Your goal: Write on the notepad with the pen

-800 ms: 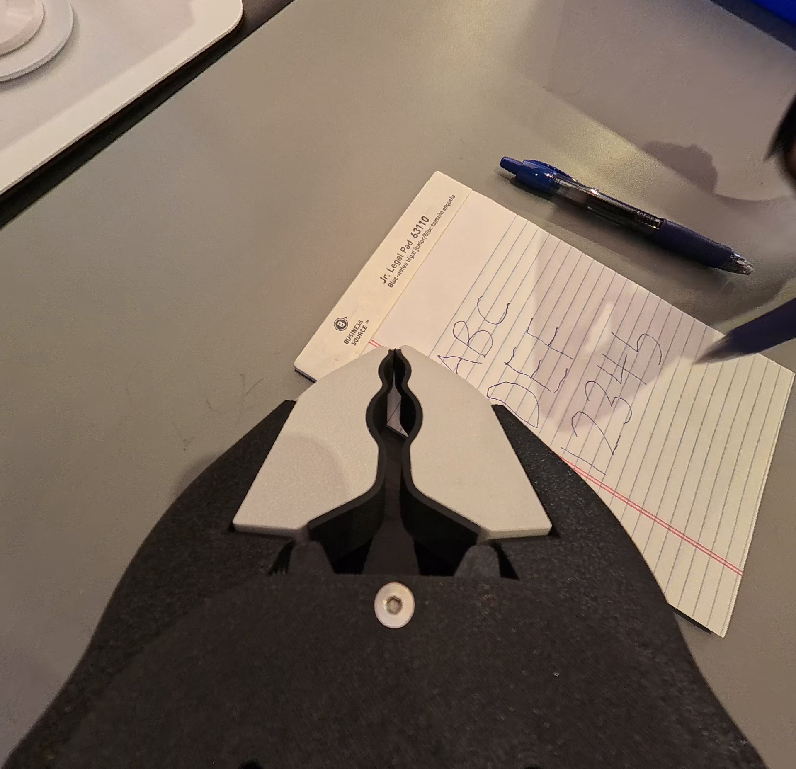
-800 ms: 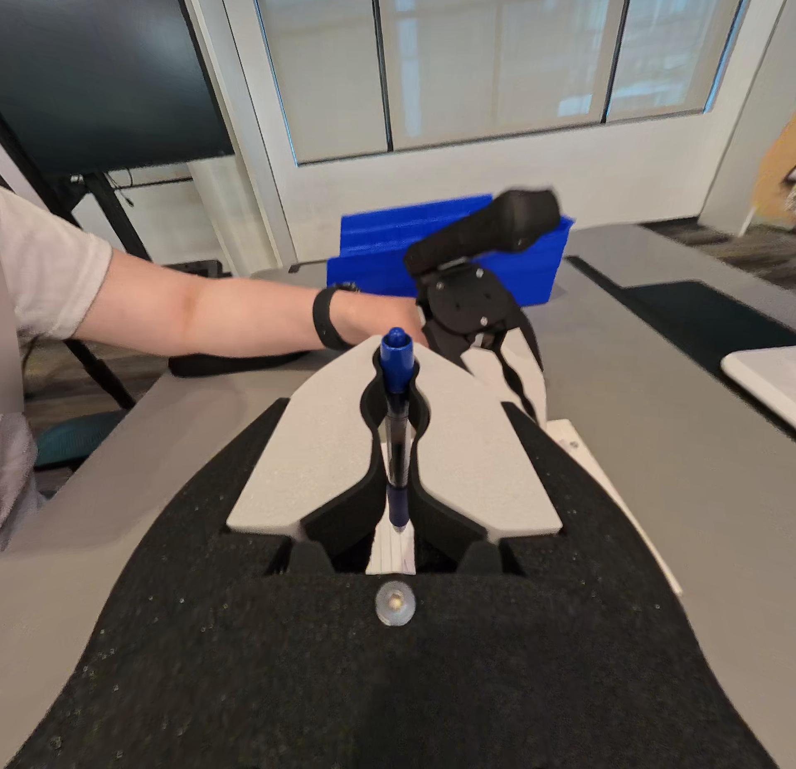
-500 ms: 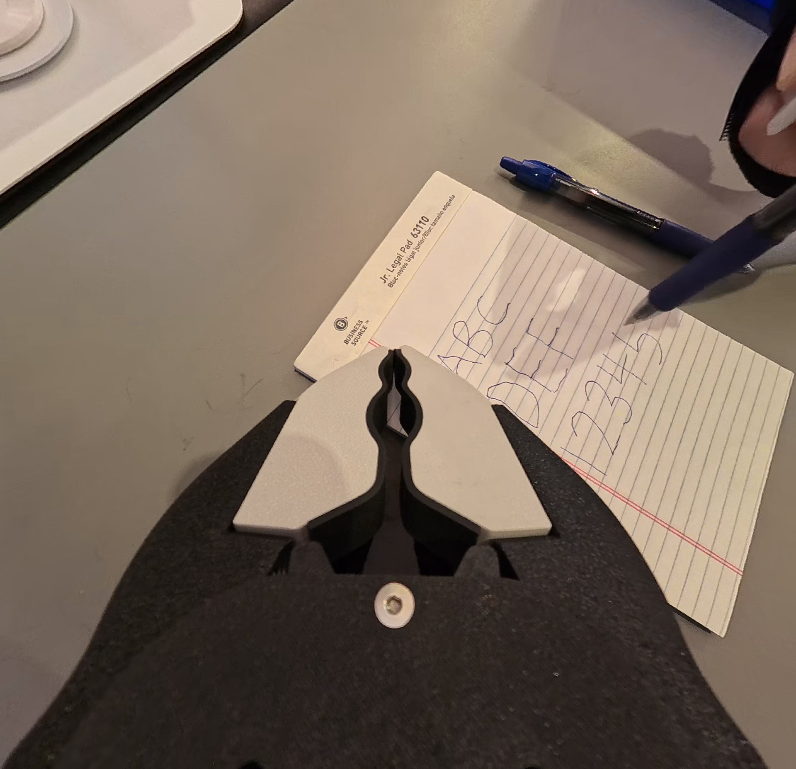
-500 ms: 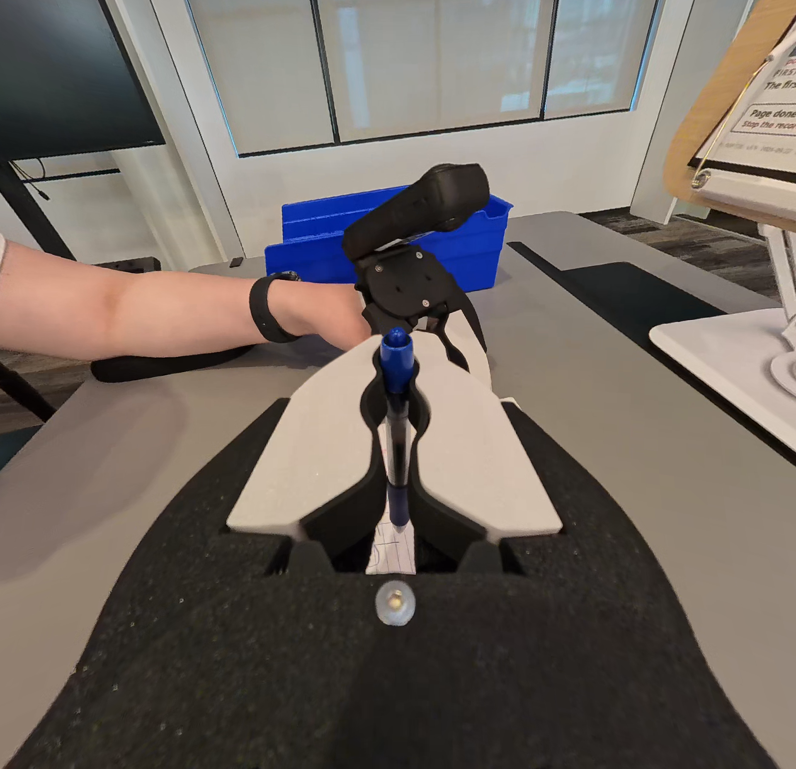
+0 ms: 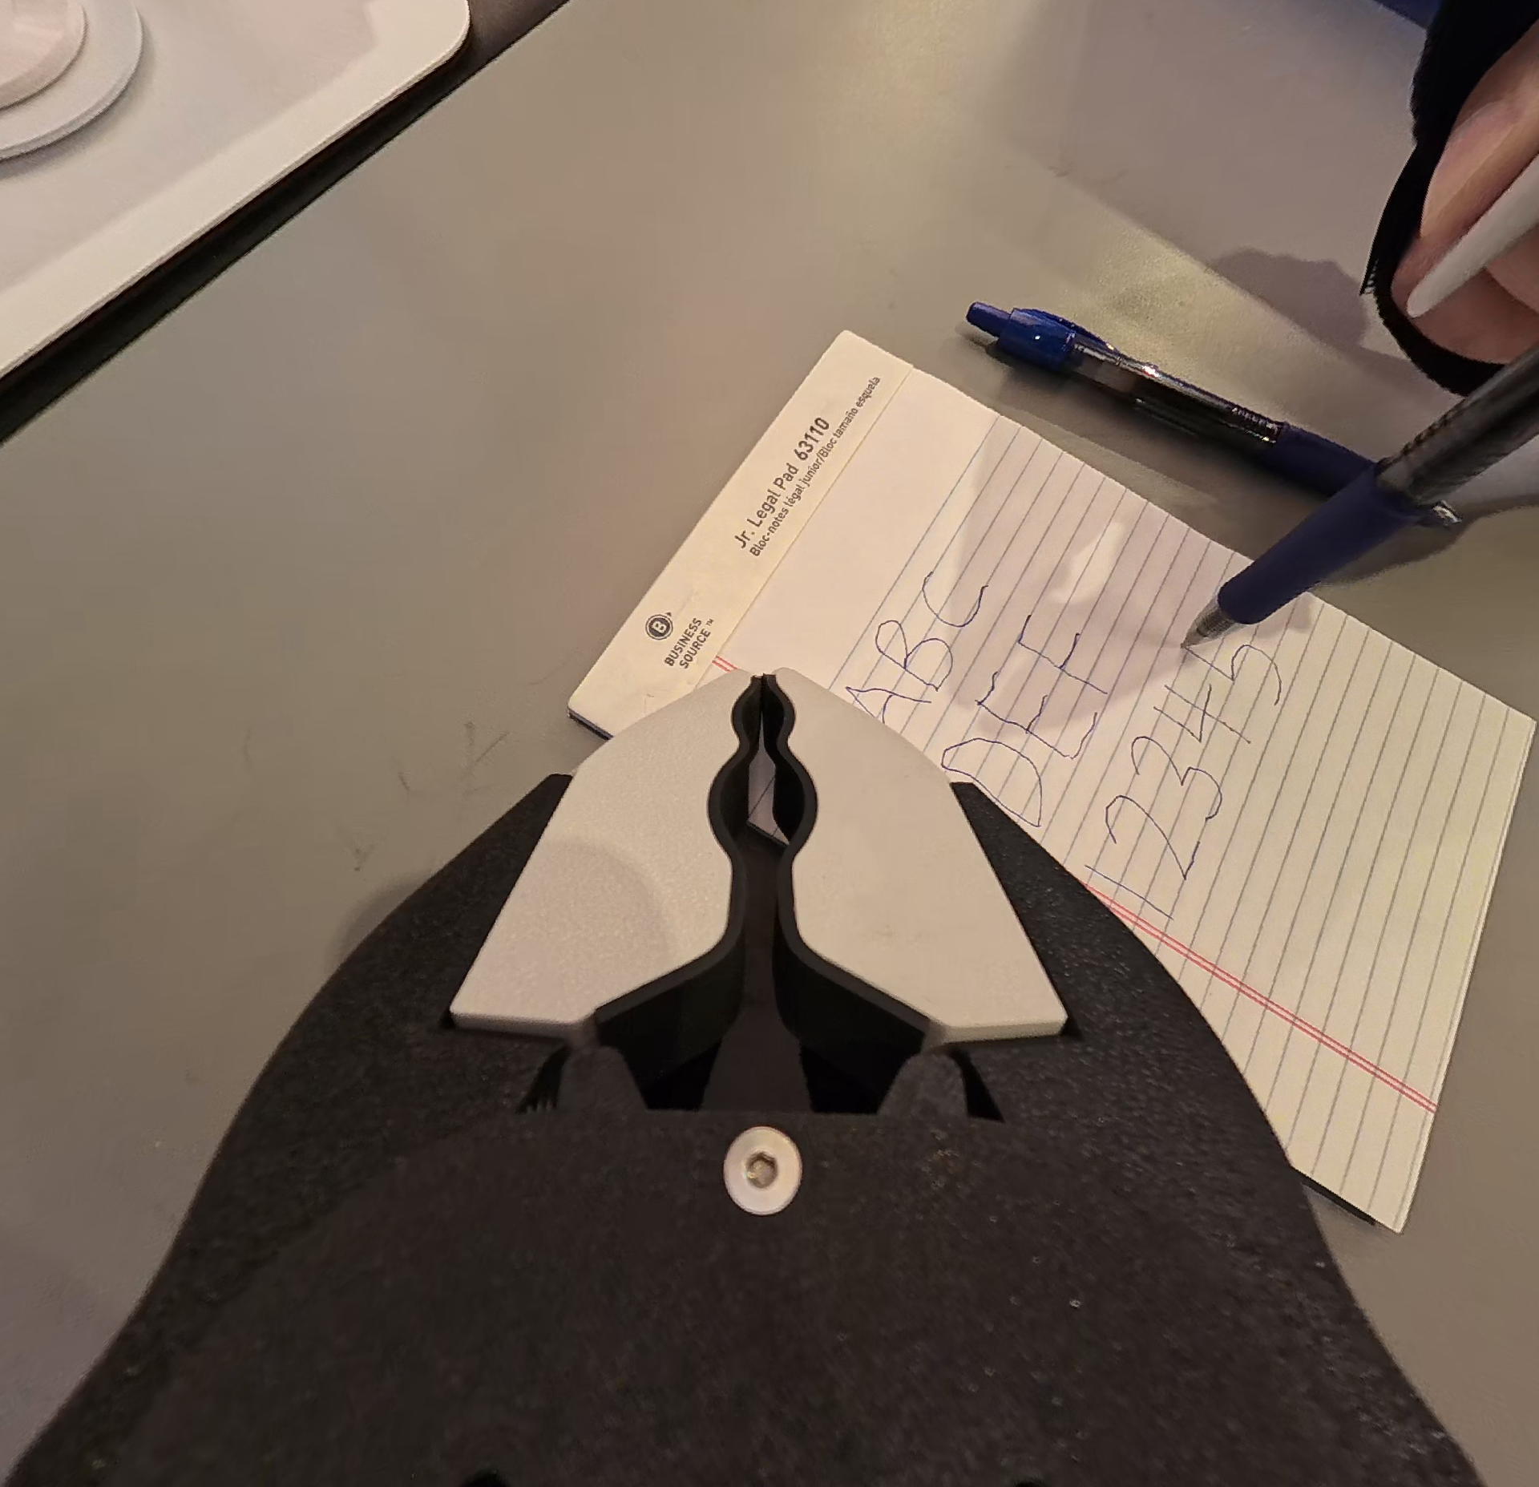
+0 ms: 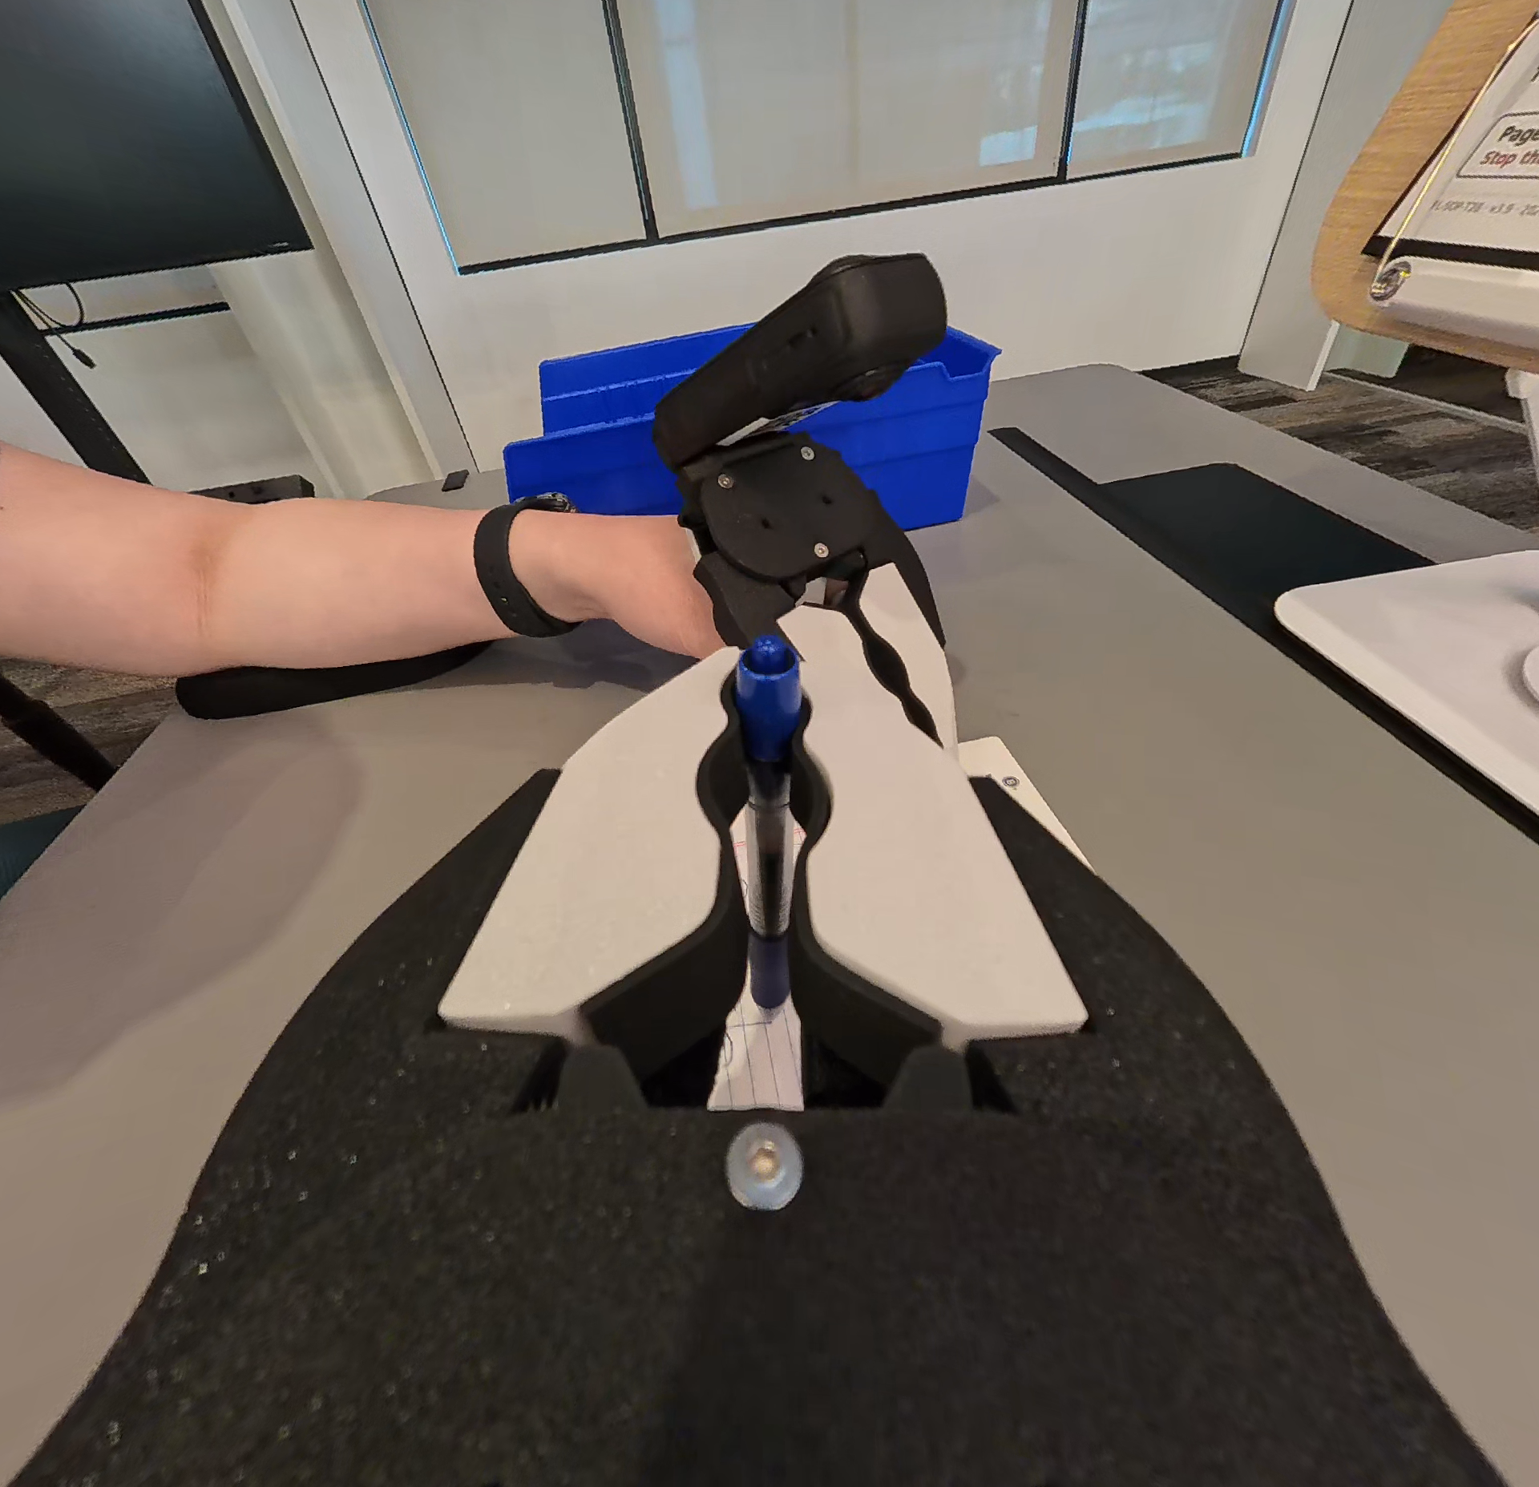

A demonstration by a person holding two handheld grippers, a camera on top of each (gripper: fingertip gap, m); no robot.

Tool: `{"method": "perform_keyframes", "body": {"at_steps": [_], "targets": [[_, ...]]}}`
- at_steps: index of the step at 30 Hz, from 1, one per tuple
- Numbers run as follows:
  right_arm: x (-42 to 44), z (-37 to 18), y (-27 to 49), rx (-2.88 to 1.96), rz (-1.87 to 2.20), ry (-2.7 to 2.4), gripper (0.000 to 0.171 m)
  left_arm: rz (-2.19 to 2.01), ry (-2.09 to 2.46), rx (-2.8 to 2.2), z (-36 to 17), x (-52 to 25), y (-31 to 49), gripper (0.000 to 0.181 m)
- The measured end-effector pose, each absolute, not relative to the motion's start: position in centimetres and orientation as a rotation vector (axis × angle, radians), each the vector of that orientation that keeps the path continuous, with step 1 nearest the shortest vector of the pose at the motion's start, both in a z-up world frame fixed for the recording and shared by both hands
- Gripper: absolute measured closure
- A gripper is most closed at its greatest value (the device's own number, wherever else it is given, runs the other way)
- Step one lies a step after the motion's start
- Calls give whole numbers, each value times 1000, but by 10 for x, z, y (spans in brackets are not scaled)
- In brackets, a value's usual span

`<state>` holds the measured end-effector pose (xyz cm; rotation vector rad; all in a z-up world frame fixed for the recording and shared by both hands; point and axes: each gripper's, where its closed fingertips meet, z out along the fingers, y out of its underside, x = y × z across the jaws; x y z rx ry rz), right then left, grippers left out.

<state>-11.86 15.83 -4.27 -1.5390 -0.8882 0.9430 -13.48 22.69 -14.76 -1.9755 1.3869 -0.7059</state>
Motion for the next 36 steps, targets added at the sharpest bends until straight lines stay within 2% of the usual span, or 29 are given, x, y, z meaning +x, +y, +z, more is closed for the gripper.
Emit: {"method": "perform_keyframes", "body": {"at_steps": [36], "targets": [[-101, -44, 155, -1563, 927, -872, 167, -704, 1386, -1974, -148, -135, 227, 181]]}}
